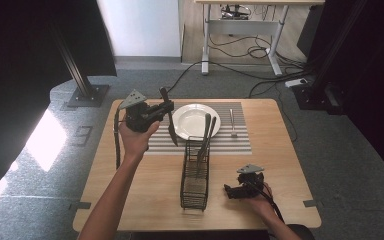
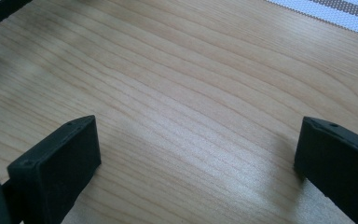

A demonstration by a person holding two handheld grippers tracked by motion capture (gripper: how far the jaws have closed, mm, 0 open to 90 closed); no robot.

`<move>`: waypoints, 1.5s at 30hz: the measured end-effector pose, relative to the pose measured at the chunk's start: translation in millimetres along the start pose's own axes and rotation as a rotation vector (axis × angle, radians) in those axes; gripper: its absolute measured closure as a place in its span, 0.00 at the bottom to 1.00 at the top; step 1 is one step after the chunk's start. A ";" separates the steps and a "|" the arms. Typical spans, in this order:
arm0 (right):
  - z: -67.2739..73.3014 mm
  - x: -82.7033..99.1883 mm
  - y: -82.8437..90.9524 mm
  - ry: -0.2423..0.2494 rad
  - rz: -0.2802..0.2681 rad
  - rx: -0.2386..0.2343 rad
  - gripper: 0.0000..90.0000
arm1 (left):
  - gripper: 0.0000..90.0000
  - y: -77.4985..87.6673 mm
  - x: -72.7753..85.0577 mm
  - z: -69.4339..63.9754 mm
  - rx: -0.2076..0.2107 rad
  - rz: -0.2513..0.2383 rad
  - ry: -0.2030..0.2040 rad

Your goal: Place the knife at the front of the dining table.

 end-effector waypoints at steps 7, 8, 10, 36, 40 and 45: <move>-0.1 0.1 0.0 0.000 -0.002 0.000 0.00 | 0.93 2.4 16.5 14.1 -0.039 0.034 0.012; 0.0 0.1 0.0 0.000 -0.002 0.000 0.00 | 0.93 2.5 18.4 15.9 -0.044 0.039 0.012; 0.0 0.1 0.0 0.000 -0.002 0.001 0.00 | 0.93 3.1 23.7 20.6 -0.055 0.054 0.016; 0.3 0.3 -0.4 -0.002 -0.005 0.001 0.00 | 0.93 20.7 97.4 66.3 -0.178 0.238 0.068; 0.3 0.3 -0.4 -0.002 -0.005 0.001 0.00 | 0.93 19.1 99.1 68.4 -0.185 0.246 0.069; 0.2 0.4 -0.4 0.000 -0.005 0.000 0.00 | 0.93 15.0 99.6 71.5 -0.201 0.249 0.070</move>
Point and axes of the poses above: each handheld gripper's, and its own axes: y roughly backward along the jaws, x roughly out of its underside, z roughly to its left, the point moved 1 cm from there along -y, roughly forward along the jaws, and after that the axes turned 12 degrees about -z, right-handed, at the moved point
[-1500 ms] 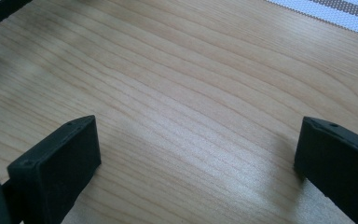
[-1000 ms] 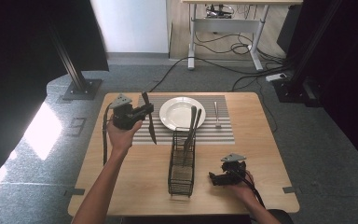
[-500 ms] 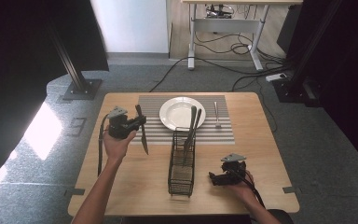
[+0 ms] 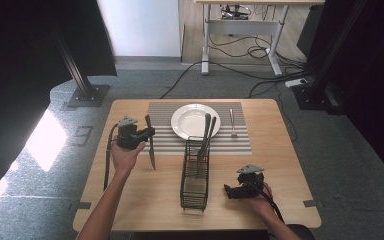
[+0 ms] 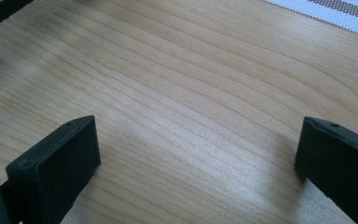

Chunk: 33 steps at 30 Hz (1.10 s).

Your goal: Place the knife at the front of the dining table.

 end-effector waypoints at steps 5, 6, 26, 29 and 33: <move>0.1 0.0 0.2 0.000 0.000 0.000 0.00 | 0.93 -5.2 -1.1 1.8 -0.007 0.000 0.003; 0.1 0.0 0.2 0.000 0.000 0.000 0.00 | 0.93 -6.2 -2.2 2.4 -0.009 0.000 0.002; 0.2 0.3 -0.1 0.000 -0.003 0.000 0.00 | 0.93 -33.0 -16.8 14.1 -0.055 0.022 0.007; 0.1 0.2 -0.2 0.000 -0.004 0.000 0.00 | 0.93 -36.4 -18.0 15.3 -0.058 0.023 0.006; 0.1 0.1 -0.9 0.001 -0.008 -0.001 0.00 | 0.93 -46.3 -21.9 17.0 -0.064 0.029 -0.002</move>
Point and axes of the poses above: each handheld gripper's, and its own axes: y roughly backward along the jaws, x roughly out of its underside, z roughly to its left, the point moved 1 cm from there along -y, roughly forward along the jaws, and after that the axes turned 12 degrees about -z, right-handed, at the moved point
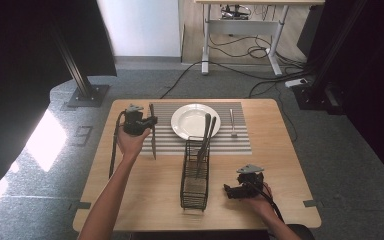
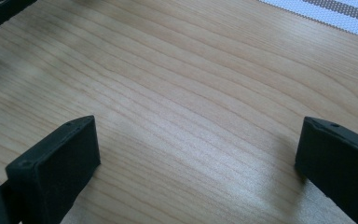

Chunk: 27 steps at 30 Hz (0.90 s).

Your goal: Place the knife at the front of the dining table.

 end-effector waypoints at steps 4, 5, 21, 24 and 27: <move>0.0 -0.1 -0.3 0.000 -0.001 0.000 0.00 | 0.93 -8.0 -3.2 -0.1 0.000 0.002 -0.002; 0.0 -0.1 -0.3 0.000 -0.002 0.000 0.00 | 0.93 -9.9 -3.7 -0.2 -0.001 0.006 -0.004; 0.0 0.0 -0.2 0.000 -0.002 0.000 0.00 | 0.93 -30.6 -7.5 -0.9 -0.034 0.051 -0.007; 0.0 -0.1 -0.2 0.000 -0.001 0.000 0.00 | 0.93 -37.6 -6.2 3.1 -0.030 0.067 -0.002; 0.0 0.0 -0.2 0.000 -0.001 0.000 0.00 | 0.93 -43.7 -5.2 7.1 -0.027 0.071 0.015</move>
Point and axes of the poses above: each handheld gripper's, and its own axes: y roughly backward along the jaws, x roughly out of its underside, z roughly to its left, the point moved 1 cm from there along -y, roughly forward along the jaws, and after that the axes turned 12 degrees about -z, right-handed, at the moved point
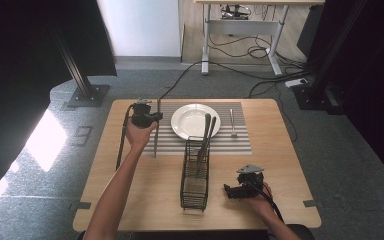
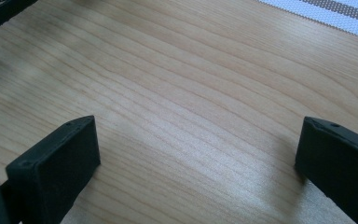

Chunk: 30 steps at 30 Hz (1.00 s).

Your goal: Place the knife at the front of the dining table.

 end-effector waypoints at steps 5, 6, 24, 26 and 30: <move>0.2 0.0 -0.1 -0.001 -0.002 0.002 0.00 | 0.93 -15.1 5.1 9.3 -0.028 0.015 0.022; 0.2 0.0 -0.1 -0.001 -0.002 0.002 0.00 | 0.93 -15.1 5.1 9.3 -0.028 0.015 0.022; 1.0 0.1 -0.4 0.001 -0.005 -0.001 0.00 | 0.93 -52.9 32.6 26.7 -0.076 0.104 0.058; 1.0 0.1 -0.4 0.001 -0.005 -0.001 0.00 | 0.93 -55.9 35.1 28.0 -0.077 0.113 0.068; 1.1 0.1 -0.4 0.001 -0.005 -0.003 0.00 | 0.93 -60.3 39.4 31.2 -0.087 0.128 0.084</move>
Point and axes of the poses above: each handheld gripper's, and its own axes: y roughly backward along the jaws, x roughly out of its underside, z roughly to its left, the point moved 1 cm from there along -y, roughly forward along the jaws, and after that the axes turned 12 degrees about -z, right-handed, at the moved point
